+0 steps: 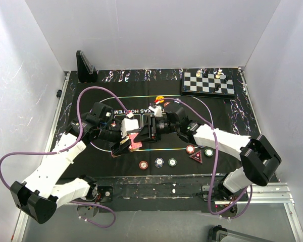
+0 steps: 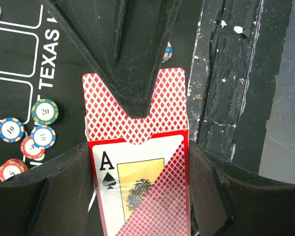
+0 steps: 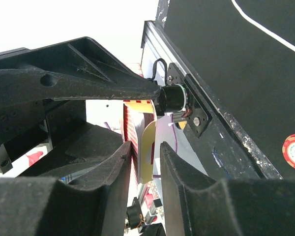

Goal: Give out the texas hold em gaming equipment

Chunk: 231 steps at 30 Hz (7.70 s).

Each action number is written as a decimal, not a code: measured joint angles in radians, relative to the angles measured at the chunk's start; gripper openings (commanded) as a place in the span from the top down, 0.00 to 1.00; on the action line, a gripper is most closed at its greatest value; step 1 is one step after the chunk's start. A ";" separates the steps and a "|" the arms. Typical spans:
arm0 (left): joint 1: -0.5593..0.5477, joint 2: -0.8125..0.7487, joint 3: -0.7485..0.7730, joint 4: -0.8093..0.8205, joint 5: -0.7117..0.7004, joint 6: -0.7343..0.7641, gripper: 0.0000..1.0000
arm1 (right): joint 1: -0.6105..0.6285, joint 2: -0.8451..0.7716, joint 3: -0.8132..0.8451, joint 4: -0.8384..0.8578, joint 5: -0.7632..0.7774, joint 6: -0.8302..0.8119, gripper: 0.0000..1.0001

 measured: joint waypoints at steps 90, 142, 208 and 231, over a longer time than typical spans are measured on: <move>-0.001 -0.065 0.013 -0.127 -0.069 -0.042 0.76 | -0.026 0.867 0.760 -0.260 0.016 -0.100 0.46; -0.001 -0.026 0.036 -0.063 -0.071 -0.052 0.73 | 0.029 0.079 0.111 -0.053 -0.034 -0.085 0.22; -0.002 -0.026 0.042 -0.039 -0.074 -0.060 0.75 | -0.269 -0.158 -0.041 -0.019 -0.117 0.003 0.99; -0.002 -0.018 0.042 -0.048 -0.074 -0.057 0.76 | -0.699 0.399 0.247 -0.280 -0.042 -0.280 0.99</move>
